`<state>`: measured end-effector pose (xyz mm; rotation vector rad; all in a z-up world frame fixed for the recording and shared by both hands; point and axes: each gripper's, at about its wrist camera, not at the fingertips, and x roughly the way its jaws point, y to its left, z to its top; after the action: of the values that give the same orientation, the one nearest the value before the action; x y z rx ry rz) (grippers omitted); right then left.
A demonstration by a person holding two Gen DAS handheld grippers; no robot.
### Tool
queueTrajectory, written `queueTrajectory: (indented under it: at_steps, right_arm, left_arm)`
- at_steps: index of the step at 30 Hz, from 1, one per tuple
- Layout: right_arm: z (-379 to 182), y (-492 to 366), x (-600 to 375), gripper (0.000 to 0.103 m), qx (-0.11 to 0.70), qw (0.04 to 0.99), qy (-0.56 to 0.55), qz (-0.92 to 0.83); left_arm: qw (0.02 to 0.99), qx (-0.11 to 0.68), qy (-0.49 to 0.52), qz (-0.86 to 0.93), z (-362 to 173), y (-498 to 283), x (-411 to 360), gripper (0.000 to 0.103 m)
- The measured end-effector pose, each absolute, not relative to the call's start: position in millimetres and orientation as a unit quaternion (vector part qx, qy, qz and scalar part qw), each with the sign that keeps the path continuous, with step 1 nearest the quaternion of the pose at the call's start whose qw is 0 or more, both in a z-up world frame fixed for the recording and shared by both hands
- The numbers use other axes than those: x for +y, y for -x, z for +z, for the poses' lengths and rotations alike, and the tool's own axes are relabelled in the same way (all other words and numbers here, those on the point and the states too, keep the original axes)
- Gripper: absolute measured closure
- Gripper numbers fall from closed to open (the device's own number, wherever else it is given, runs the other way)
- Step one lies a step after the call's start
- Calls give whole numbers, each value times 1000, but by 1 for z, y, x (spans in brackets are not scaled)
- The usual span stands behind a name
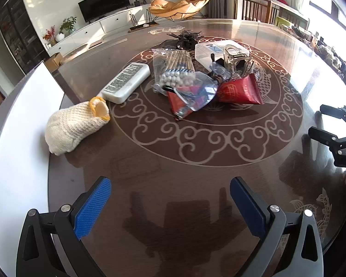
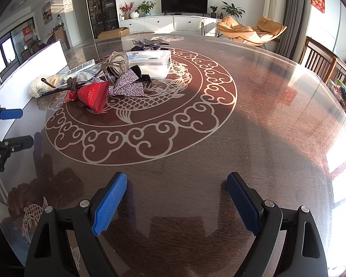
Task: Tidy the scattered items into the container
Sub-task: 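Move the left tool down over the cream knitted glove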
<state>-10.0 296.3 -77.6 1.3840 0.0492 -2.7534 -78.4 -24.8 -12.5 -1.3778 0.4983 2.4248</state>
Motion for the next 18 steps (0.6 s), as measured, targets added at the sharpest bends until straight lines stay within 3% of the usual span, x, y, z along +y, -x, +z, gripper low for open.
queueTrajectory:
  at_steps: [7,14,18]
  right_arm:
    - [-78,10,296,14,16,30,-449,-893]
    - [-78,10,296,14,13,31,-448,-893]
    - [-78,11,295,13,14,32,-449,-893]
  left_arm:
    - [183,237,453,840,19,143,-60,0]
    - [151,287,471,820,-9,188,-63,0]
    - [140,257,518,804,-27,202,-70,0]
